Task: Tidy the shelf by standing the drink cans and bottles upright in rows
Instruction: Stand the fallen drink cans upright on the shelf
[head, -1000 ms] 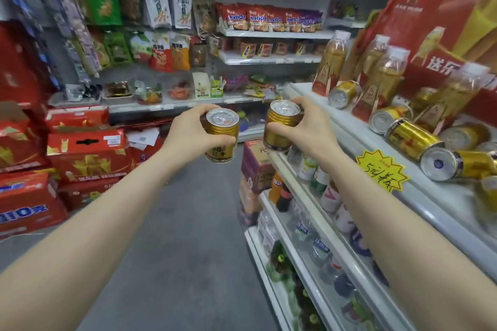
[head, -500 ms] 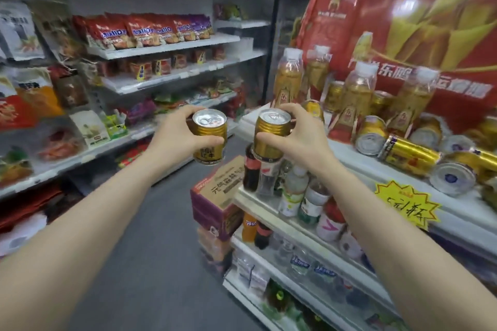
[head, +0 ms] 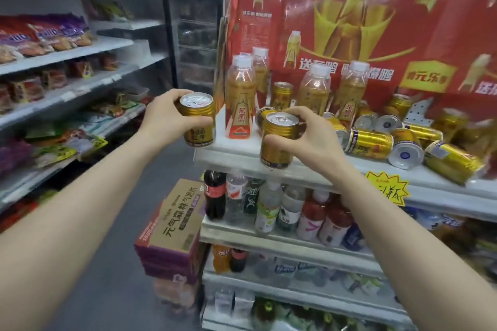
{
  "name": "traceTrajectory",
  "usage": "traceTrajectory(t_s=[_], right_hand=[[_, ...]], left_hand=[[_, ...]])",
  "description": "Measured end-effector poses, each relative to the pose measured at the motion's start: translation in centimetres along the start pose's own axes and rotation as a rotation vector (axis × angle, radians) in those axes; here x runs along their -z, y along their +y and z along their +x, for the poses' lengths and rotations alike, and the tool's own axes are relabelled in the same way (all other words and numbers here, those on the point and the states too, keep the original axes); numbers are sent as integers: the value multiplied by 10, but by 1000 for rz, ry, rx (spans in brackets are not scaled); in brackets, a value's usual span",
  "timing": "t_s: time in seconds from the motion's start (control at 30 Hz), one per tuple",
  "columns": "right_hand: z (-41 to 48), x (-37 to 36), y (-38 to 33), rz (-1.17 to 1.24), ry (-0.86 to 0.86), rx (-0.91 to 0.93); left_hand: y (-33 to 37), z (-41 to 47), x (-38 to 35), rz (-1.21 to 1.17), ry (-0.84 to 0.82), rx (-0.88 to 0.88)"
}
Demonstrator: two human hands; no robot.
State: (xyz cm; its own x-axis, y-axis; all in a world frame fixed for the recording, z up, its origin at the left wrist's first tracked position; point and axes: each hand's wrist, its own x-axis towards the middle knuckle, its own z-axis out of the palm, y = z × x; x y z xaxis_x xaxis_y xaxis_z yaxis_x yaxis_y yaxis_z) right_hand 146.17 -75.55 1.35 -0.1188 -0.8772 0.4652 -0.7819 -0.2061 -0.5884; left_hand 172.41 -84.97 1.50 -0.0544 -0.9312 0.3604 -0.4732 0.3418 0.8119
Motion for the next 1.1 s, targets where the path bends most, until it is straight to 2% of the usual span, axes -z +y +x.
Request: traceTrajectory(t_s=[0.3,0.63,0.87,0.97,1.1], right_hand=[[11,-29,-26,-132,49,-133],[4,-92,-89,-219,341,-421],[-8,-110,-122,-238,457,-561],[-8,-108,-126,-272,471,-591],[-3,-105,-129,-316,474,-601]], left_hand=[[-40,75,-4,-54,-181,-59],[-72,155,-21,-159,-535,-206],[-57,183,-64,-159,-600,-256],[-52,184,-78,-178,-642,-226],[-51,178,-78,-215,-640,-273]])
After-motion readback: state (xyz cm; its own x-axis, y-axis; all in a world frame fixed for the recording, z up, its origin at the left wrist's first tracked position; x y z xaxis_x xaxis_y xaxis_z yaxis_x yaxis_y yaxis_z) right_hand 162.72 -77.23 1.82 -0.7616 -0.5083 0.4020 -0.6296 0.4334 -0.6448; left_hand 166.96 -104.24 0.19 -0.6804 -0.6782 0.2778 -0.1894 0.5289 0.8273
